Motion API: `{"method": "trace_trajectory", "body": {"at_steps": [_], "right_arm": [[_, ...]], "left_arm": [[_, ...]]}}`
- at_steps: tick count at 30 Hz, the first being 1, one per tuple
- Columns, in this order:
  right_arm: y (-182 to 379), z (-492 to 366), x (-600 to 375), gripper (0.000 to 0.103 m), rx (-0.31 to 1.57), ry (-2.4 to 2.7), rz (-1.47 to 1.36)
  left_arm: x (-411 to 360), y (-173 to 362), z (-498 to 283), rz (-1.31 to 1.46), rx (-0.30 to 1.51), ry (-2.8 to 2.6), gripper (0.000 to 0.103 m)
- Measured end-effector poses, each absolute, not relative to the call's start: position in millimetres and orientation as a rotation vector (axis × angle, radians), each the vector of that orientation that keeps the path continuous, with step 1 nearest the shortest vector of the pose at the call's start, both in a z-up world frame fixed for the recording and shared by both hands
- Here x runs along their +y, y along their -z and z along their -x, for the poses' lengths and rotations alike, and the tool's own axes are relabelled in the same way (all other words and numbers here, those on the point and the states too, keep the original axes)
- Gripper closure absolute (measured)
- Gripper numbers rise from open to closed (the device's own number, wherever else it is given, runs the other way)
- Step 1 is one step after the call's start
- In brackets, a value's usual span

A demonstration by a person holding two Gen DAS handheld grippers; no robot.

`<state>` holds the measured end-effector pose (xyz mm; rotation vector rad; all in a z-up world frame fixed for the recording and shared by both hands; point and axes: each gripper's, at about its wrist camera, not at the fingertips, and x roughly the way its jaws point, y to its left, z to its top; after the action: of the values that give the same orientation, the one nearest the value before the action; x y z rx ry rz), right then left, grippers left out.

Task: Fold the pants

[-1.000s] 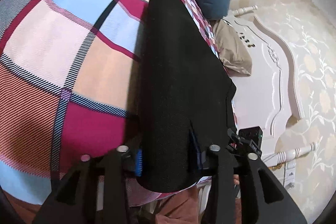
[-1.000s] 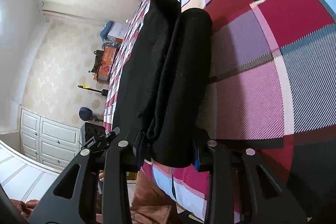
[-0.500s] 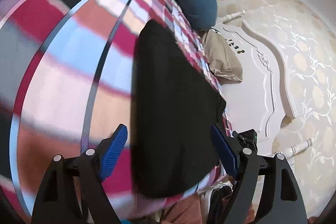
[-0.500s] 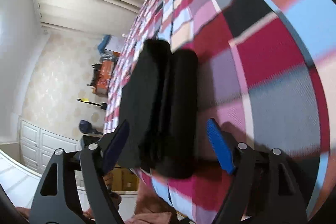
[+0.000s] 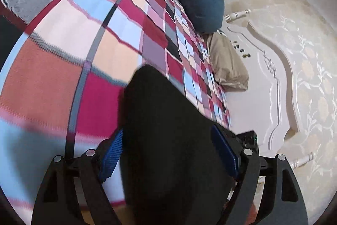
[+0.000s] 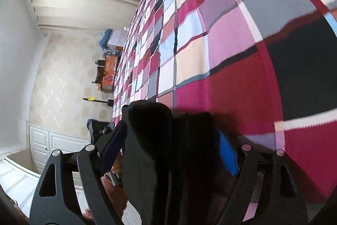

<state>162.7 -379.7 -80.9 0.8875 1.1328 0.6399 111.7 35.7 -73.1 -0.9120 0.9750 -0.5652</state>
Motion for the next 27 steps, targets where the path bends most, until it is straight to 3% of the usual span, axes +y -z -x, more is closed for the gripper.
{"method": "trace_trajectory", "body": {"at_steps": [1, 3, 5, 6, 8, 16, 27], "right_arm": [[80, -163, -378, 0.023, 1.136, -0.639, -0.874], [78, -165, -376, 0.036, 1.134, -0.620, -0.841], [83, -165, -375, 0.055, 1.152, -0.588, -0.822], [86, -165, -374, 0.058, 1.159, -0.583, -0.825], [90, -165, -375, 0.067, 1.154, -0.588, -0.835], [85, -159, -372, 0.071, 1.111, -0.593, -0.820], [72, -160, -368, 0.072, 1.051, -0.597, -0.802]], "left_arm": [[37, 74, -113, 0.920, 0.973, 0.562, 0.023], [38, 75, -118, 0.927, 0.969, 0.544, 0.025], [34, 76, -121, 0.855, 0.997, 0.494, 0.044], [31, 77, -122, 0.810, 1.022, 0.466, 0.055], [28, 78, -122, 0.773, 1.023, 0.453, 0.059], [14, 65, -126, 0.636, 1.007, 0.389, 0.072], [3, 36, -130, 0.508, 0.948, 0.345, 0.077]]}}
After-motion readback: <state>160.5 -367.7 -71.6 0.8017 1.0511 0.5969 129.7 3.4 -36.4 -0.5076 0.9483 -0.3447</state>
